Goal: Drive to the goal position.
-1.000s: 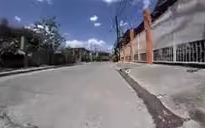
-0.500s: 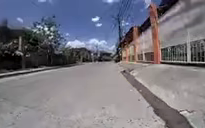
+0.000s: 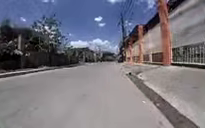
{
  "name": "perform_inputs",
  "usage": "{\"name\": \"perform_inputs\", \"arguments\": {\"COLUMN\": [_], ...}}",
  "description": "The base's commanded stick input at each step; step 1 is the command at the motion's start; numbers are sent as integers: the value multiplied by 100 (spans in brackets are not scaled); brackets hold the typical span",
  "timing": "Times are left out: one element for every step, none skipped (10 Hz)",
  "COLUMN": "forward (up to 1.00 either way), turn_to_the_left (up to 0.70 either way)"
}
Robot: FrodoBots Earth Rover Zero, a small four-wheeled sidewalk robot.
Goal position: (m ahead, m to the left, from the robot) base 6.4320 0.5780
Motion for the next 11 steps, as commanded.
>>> {"name": "perform_inputs", "arguments": {"forward": [100,100,100,100,100,100,100,100,100,100,100], "turn_to_the_left": [0,0,0,0,0,0,0,0,6,-5,-27]}}
